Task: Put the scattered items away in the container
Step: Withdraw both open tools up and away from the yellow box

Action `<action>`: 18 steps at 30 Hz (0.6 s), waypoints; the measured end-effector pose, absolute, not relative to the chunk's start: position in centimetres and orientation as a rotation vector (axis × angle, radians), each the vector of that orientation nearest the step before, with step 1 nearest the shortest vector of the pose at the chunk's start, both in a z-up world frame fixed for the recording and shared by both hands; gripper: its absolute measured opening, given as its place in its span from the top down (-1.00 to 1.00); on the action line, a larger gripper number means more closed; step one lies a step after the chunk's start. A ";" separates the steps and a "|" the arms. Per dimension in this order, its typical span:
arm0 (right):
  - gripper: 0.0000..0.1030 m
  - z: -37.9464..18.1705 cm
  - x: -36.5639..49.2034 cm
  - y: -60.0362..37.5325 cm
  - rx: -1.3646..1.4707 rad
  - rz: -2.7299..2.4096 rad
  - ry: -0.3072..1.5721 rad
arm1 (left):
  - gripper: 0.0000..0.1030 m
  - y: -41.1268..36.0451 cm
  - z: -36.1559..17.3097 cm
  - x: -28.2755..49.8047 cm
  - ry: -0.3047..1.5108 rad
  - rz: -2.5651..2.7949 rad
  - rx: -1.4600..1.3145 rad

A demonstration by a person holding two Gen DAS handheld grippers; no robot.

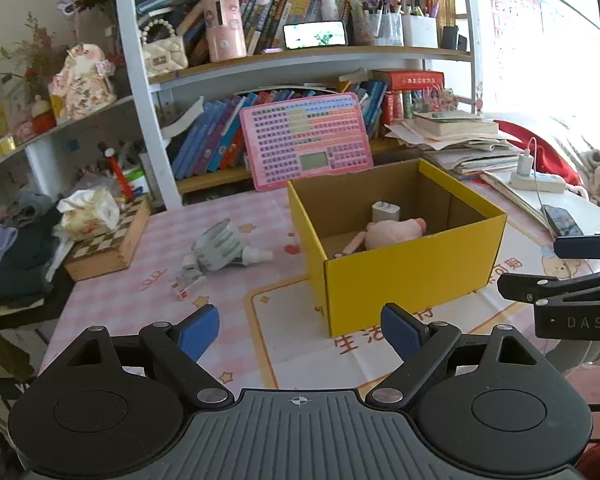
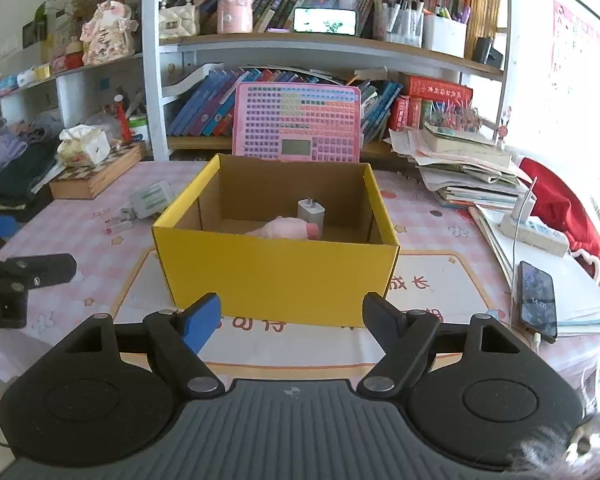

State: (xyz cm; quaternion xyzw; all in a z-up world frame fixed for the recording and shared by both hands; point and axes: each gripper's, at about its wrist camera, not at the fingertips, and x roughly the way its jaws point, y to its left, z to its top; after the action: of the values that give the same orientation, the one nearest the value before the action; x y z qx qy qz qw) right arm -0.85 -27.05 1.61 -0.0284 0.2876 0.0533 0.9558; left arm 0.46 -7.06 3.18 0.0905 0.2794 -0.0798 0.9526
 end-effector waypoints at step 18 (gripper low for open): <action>-0.61 0.7 -2.5 -24.2 -0.086 0.190 0.655 | -0.75 -6.3 1.6 -2.3 0.639 -0.174 0.198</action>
State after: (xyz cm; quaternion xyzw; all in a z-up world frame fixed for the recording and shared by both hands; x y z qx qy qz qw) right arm -2.46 -24.21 0.75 -0.0420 0.3210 0.0930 0.9416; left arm -2.33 -6.30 1.63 0.0972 0.3132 -0.0854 0.9408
